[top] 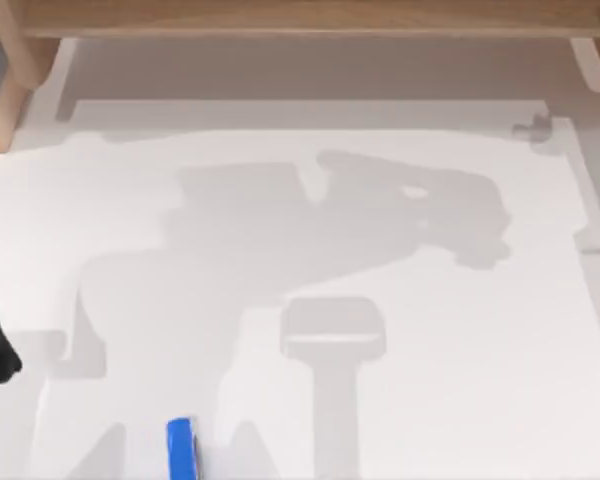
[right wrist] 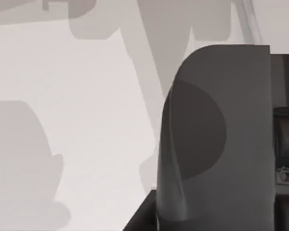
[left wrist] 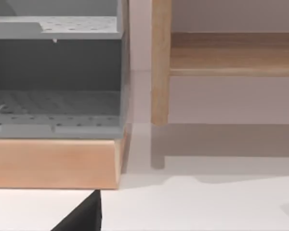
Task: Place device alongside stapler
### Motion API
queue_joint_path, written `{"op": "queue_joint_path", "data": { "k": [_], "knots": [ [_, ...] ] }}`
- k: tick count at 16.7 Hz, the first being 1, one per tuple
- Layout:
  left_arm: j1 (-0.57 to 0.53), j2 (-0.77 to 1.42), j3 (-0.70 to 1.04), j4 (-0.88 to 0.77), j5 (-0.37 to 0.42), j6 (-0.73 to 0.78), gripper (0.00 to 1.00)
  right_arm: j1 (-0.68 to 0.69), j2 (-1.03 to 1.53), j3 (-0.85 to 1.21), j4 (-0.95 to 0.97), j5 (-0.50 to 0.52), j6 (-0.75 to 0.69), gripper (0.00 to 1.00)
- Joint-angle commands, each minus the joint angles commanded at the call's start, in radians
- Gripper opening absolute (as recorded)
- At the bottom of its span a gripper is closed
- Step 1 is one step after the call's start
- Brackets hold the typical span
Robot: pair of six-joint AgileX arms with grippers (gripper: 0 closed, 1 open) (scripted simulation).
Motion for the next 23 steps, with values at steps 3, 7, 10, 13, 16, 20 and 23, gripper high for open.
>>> {"op": "queue_joint_path", "data": {
  "k": [3, 7, 10, 13, 16, 20, 23],
  "knots": [
    [0.000, 0.000, 0.000, 0.000, 0.000, 0.000, 1.00, 0.224, -0.046, -0.133, 0.048, 0.033, 0.211, 0.00],
    [0.000, 0.000, 0.000, 0.000, 0.000, 0.000, 1.00, 0.546, -0.063, -0.311, 0.144, 0.059, 0.470, 0.00],
    [0.000, 0.000, 0.000, 0.000, 0.000, 0.000, 1.00, 0.773, -0.065, -0.437, 0.216, 0.063, 0.631, 0.00],
    [0.000, 0.000, 0.000, 0.000, 0.000, 0.000, 1.00, 0.966, -0.064, -0.547, 0.277, 0.056, 0.757, 0.00],
    [0.000, 0.000, 0.000, 0.000, 0.000, 0.000, 1.00, 1.097, -0.067, -0.621, 0.319, 0.047, 0.836, 0.00],
    [0.000, 0.000, 0.000, 0.000, 0.000, 0.000, 1.00, 1.156, -0.070, -0.654, 0.337, 0.042, 0.868, 0.00],
    [0.000, 0.000, 0.000, 0.000, 0.000, 0.000, 1.00, 1.156, -0.070, -0.654, 0.337, 0.042, 0.868, 0.00]
  ]
}}
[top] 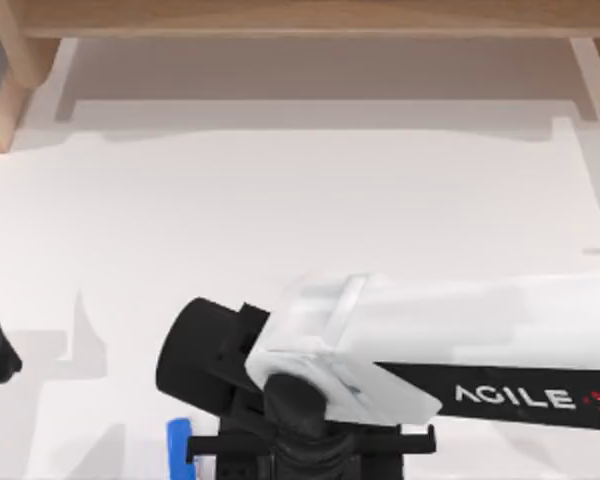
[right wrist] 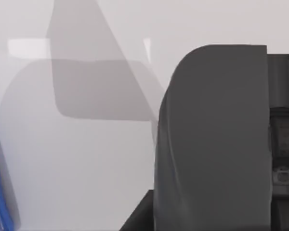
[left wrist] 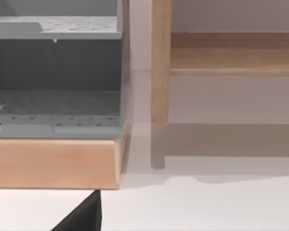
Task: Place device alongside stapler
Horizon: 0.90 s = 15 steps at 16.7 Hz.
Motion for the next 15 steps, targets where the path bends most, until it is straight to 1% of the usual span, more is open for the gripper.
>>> {"op": "queue_joint_path", "data": {
  "k": [15],
  "knots": [
    [0.000, 0.000, 0.000, 0.000, 0.000, 0.000, 1.00, -0.002, -0.013, 0.008, 0.040, -0.002, -0.002, 0.00]
  ]
}}
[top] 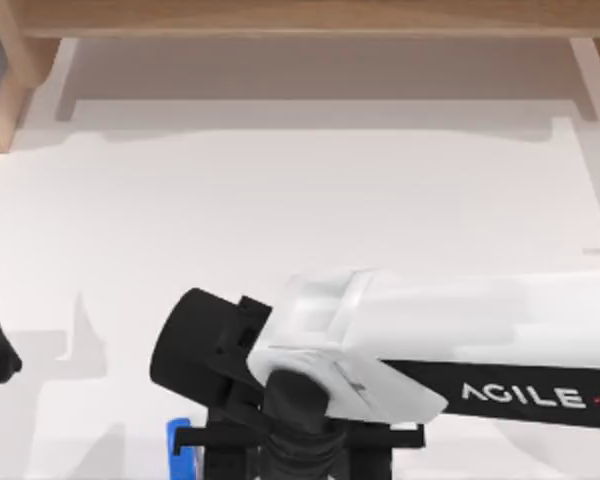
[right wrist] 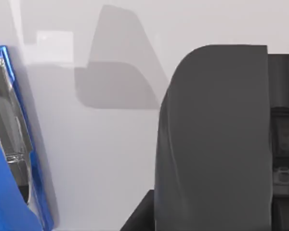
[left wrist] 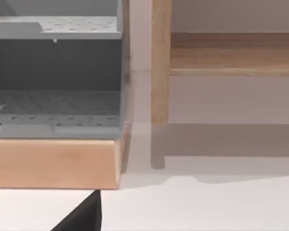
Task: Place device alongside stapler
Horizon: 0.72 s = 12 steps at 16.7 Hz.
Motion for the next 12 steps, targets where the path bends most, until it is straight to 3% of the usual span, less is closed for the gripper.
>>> {"op": "queue_joint_path", "data": {
  "k": [12],
  "knots": [
    [0.000, 0.000, 0.000, 0.000, 0.000, 0.000, 1.00, -0.001, 0.038, -0.037, 0.014, 0.002, -0.001, 0.00]
  ]
}}
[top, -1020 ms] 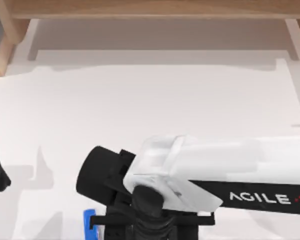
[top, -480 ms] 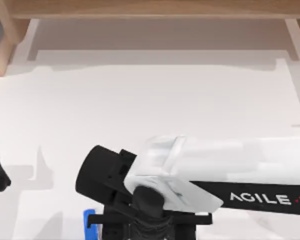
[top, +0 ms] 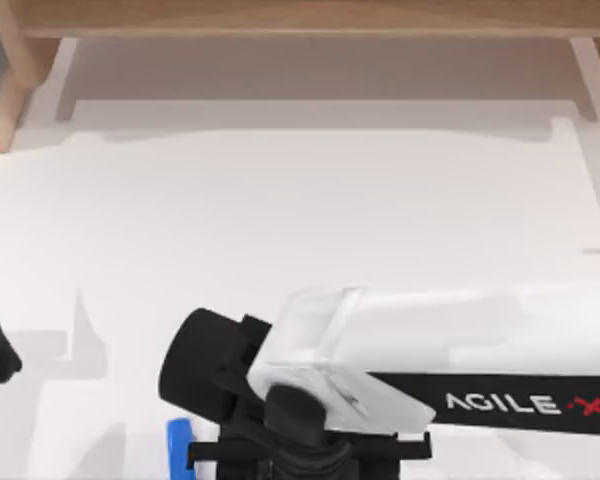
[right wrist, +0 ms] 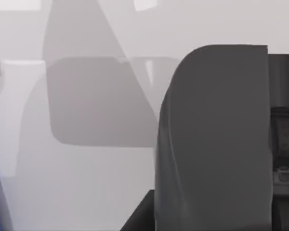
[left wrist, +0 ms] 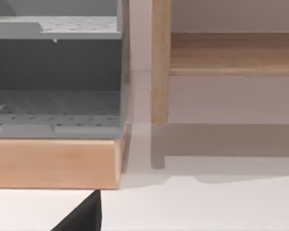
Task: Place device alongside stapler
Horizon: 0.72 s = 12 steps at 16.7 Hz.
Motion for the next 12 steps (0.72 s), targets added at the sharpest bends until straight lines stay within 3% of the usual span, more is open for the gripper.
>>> {"op": "queue_joint_path", "data": {
  "k": [12],
  "knots": [
    [0.000, 0.000, 0.000, 0.000, 0.000, 0.000, 1.00, 0.000, 0.000, 0.000, 0.000, 0.000, 0.000, 0.90]
  ]
}}
